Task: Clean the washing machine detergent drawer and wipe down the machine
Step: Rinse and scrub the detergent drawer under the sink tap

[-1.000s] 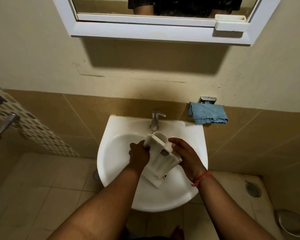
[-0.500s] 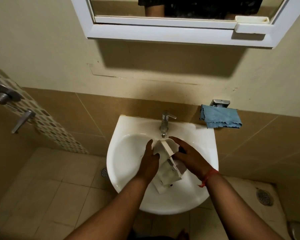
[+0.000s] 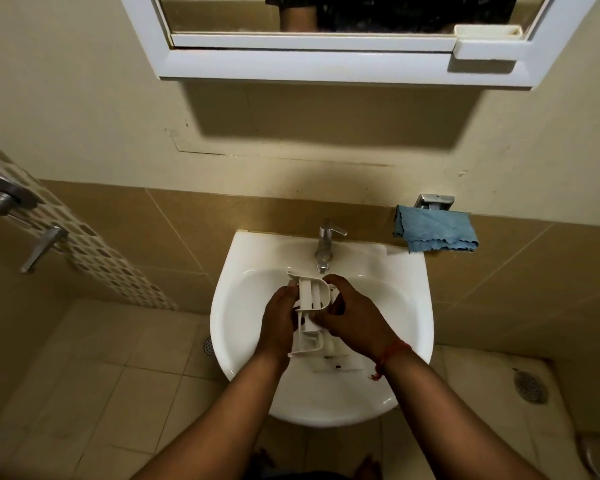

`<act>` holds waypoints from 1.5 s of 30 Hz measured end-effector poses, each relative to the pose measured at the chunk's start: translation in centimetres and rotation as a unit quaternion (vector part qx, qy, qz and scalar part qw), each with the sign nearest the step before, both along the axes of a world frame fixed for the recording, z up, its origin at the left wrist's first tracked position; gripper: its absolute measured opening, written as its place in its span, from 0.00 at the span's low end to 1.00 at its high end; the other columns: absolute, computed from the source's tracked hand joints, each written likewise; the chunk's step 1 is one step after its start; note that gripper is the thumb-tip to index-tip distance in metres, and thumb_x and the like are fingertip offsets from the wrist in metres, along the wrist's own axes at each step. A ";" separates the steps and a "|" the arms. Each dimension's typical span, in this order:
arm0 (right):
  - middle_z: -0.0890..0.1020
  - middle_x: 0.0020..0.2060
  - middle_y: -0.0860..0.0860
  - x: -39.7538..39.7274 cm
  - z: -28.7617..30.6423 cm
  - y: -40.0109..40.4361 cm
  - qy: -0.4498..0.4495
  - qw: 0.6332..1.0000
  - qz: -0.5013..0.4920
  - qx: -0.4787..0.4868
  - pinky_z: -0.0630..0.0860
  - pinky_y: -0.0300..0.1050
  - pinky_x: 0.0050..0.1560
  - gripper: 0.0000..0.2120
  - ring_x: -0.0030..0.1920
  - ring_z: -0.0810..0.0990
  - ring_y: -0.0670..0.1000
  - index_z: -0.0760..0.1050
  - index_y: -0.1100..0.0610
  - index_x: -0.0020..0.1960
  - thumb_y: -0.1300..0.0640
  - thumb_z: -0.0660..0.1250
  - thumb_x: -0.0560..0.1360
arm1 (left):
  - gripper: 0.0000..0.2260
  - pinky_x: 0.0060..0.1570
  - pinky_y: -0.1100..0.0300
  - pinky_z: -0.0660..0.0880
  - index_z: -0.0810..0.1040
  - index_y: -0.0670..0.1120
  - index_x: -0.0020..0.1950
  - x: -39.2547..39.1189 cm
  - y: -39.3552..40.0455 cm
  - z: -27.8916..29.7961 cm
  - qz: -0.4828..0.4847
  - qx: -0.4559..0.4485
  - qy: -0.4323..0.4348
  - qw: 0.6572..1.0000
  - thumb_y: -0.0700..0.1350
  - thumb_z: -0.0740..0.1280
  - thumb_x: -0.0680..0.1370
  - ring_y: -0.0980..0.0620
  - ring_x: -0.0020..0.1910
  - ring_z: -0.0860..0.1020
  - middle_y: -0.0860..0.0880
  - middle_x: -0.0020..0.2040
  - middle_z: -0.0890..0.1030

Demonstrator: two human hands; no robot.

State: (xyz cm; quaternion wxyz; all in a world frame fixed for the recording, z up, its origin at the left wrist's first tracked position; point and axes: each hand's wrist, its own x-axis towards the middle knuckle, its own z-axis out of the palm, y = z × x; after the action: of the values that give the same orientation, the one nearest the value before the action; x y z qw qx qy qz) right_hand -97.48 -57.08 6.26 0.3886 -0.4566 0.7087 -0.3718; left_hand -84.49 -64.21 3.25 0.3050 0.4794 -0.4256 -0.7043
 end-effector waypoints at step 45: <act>0.83 0.54 0.62 -4.0 -5.1 1.2 -0.372 0.873 -0.259 -0.180 0.79 0.38 0.46 0.17 0.57 0.81 0.55 0.74 0.65 0.49 0.53 0.54 0.83 | 0.19 0.61 0.49 0.74 0.74 0.40 0.63 5.2 -4.5 -3.8 -0.026 0.005 -0.276 0.961 0.55 0.58 0.82 0.40 0.58 0.78 0.41 0.58 0.79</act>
State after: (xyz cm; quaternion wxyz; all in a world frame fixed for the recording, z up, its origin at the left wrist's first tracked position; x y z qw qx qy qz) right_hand -101.48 -55.88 1.20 0.4245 -0.1467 0.5254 -0.7227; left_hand -79.29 -68.67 -0.58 0.1551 0.6454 -0.5018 -0.5546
